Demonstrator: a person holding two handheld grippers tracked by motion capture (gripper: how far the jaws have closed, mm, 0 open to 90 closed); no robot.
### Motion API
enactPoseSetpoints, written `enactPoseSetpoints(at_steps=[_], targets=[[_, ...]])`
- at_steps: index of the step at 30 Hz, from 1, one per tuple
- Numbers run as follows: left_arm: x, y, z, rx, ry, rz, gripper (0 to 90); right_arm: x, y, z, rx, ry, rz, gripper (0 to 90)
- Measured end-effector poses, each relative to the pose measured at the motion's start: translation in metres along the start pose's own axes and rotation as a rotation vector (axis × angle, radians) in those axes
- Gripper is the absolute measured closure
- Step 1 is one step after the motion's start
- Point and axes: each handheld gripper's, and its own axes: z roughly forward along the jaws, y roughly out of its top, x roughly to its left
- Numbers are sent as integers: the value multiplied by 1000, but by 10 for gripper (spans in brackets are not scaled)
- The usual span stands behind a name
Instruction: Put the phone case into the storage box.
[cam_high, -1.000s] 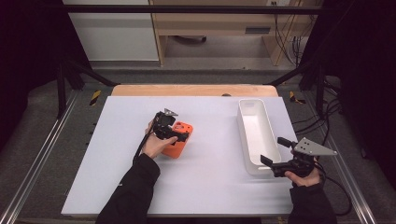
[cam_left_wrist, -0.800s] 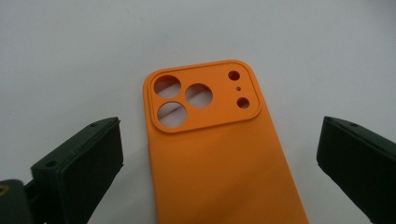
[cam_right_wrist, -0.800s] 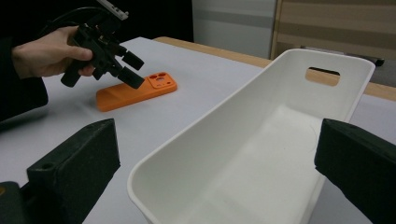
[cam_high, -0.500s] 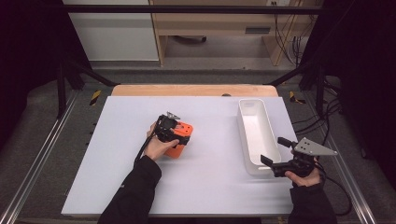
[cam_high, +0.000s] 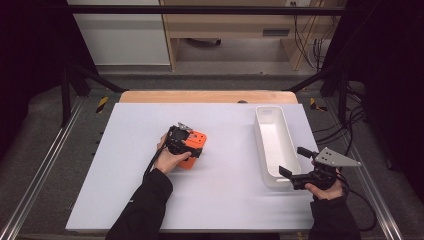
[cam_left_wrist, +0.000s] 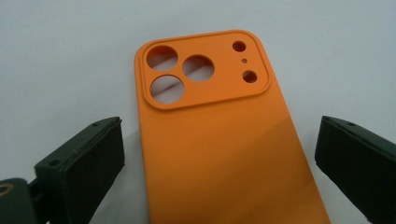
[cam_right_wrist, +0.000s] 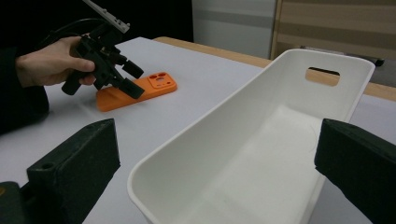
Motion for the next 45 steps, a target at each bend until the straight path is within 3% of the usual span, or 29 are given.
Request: enactPoseSetpoints(at_steps=[13, 25, 38, 45], targets=[[-4, -3, 5, 13, 33, 10, 21, 0, 0, 0, 0, -1, 1, 4], [-9, -2, 3, 26, 55, 20, 105, 0, 0, 0, 0, -1, 0, 4], [-8, -1, 2, 30, 54, 2, 119, 0, 0, 0, 1, 0, 0, 4], [-8, 0, -1, 24, 59, 18, 123, 0, 0, 0, -3, 0, -1, 4]])
